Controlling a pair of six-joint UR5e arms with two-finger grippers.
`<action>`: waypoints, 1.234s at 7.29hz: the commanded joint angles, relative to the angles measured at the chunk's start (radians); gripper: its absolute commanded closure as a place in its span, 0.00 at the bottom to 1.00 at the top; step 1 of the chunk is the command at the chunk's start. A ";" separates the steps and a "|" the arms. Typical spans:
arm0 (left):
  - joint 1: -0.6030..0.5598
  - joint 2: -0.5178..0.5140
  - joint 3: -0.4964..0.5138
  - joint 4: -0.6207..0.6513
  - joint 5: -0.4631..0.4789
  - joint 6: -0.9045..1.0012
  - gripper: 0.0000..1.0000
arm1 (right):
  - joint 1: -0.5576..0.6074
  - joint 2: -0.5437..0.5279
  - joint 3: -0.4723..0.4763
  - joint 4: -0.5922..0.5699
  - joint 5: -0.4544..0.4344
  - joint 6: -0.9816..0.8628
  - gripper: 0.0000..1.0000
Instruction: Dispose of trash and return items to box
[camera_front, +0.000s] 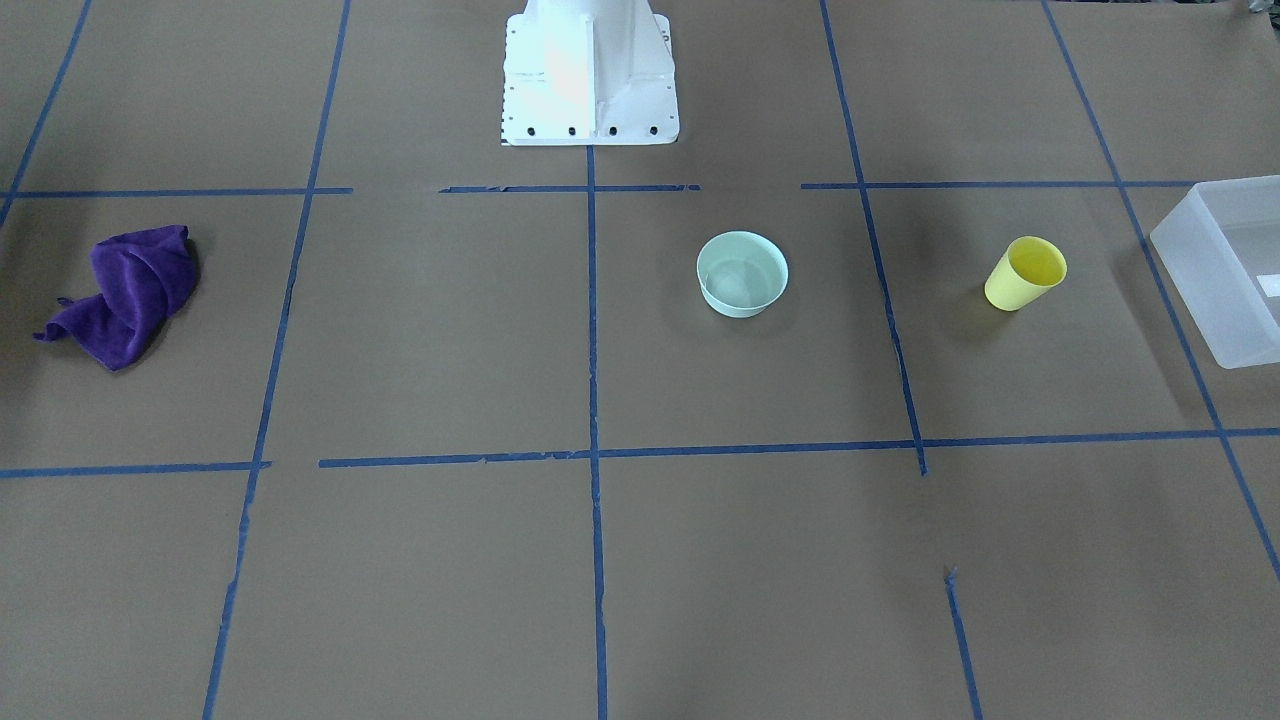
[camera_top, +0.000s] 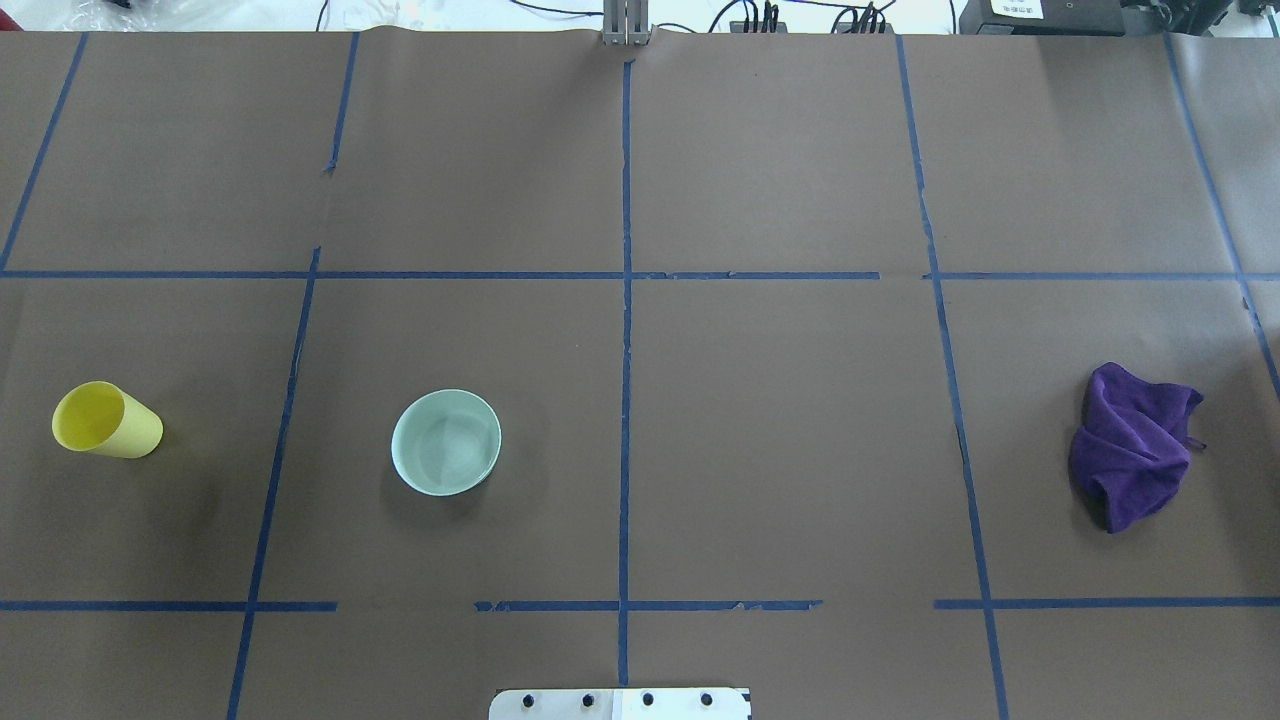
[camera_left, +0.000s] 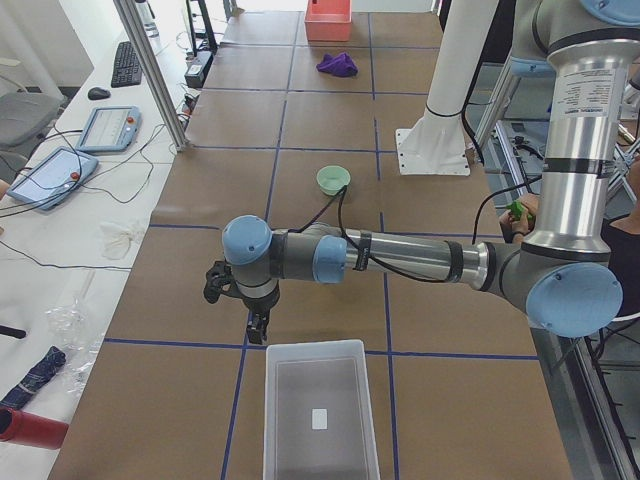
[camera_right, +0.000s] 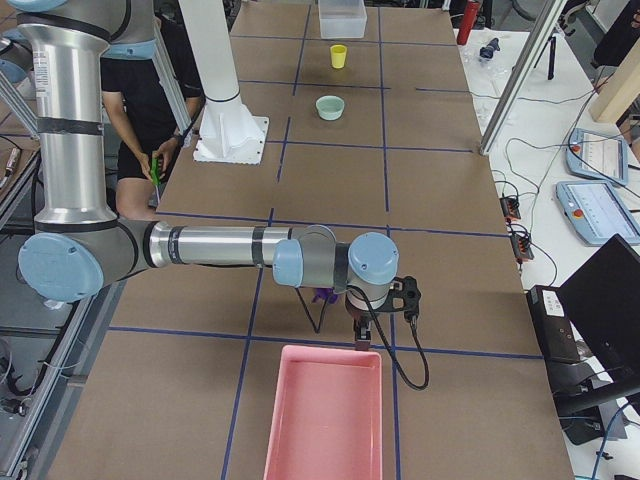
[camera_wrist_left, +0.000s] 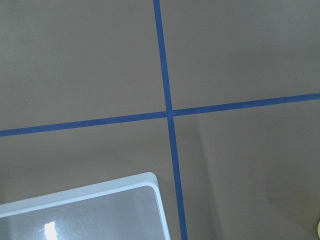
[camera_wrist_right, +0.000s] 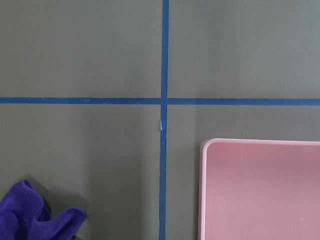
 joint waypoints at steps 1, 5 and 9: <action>0.000 -0.003 -0.020 0.000 0.000 0.000 0.00 | -0.001 0.002 0.000 0.003 0.000 0.002 0.00; 0.075 0.044 -0.208 -0.020 -0.004 -0.282 0.00 | -0.001 0.005 0.011 0.003 0.003 0.005 0.00; 0.307 0.268 -0.208 -0.597 -0.001 -0.746 0.00 | -0.001 -0.004 0.012 0.006 0.003 0.010 0.00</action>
